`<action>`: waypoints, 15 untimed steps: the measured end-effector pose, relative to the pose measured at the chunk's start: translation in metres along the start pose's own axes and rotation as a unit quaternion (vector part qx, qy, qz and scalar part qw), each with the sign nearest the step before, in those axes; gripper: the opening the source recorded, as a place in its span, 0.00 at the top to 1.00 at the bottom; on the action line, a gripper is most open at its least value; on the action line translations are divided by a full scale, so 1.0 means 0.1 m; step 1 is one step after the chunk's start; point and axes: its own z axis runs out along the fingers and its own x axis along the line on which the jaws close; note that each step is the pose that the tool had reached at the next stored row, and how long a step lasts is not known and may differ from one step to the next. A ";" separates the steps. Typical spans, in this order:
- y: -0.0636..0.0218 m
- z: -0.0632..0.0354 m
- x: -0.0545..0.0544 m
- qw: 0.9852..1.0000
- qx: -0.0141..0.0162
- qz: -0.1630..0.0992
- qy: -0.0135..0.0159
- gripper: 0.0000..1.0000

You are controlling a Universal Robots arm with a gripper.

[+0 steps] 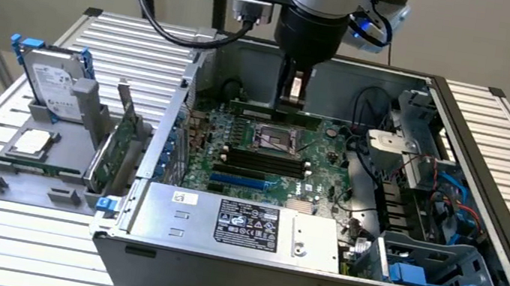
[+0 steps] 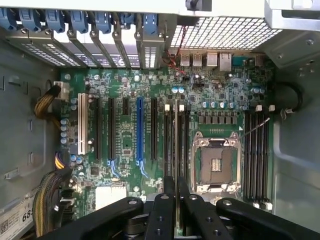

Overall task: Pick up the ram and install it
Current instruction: 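Insert the ram into the slot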

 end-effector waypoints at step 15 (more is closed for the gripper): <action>-0.025 0.276 -0.04 1.000 0.000 0.001 0.001 1.00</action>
